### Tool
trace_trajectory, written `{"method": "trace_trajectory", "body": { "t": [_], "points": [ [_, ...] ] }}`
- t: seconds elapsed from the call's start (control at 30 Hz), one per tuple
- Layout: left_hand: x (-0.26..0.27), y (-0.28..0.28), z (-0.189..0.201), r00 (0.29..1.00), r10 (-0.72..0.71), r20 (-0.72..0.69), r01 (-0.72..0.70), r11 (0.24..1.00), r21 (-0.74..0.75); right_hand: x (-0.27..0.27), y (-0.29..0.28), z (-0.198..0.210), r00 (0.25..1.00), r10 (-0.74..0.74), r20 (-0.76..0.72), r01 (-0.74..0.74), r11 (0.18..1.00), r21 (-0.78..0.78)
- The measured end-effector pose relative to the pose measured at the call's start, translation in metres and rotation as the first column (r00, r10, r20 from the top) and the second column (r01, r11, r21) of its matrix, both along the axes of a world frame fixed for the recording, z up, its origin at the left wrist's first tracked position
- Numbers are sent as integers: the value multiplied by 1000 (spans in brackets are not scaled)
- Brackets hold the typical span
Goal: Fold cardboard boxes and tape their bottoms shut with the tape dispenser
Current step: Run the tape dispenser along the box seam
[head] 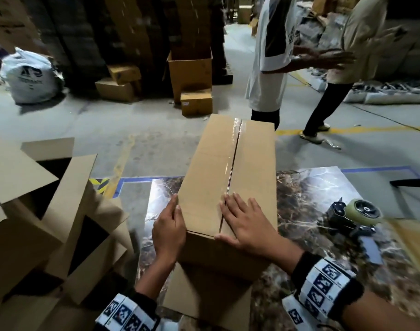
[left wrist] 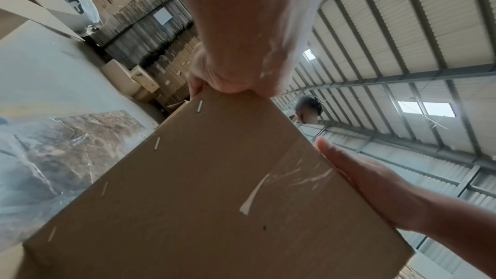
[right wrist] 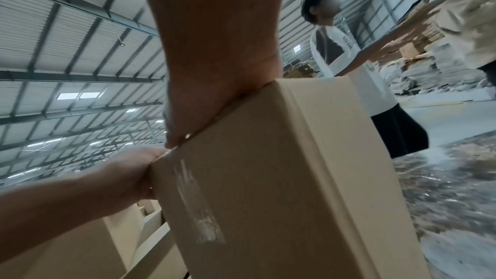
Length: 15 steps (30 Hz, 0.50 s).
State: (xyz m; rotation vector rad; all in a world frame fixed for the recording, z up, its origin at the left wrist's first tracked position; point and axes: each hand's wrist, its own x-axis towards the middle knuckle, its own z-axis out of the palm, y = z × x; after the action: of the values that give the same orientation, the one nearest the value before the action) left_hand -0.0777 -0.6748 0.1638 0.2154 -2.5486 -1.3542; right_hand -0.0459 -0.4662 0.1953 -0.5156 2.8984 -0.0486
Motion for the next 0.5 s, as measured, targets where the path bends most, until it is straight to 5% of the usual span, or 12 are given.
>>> {"method": "trace_trajectory", "body": {
  "t": [0.5],
  "points": [
    [-3,-3,4,996,-55,66,63,991,-118,14,-20,-2,994,-110,25,109,993,52]
  ]
}}
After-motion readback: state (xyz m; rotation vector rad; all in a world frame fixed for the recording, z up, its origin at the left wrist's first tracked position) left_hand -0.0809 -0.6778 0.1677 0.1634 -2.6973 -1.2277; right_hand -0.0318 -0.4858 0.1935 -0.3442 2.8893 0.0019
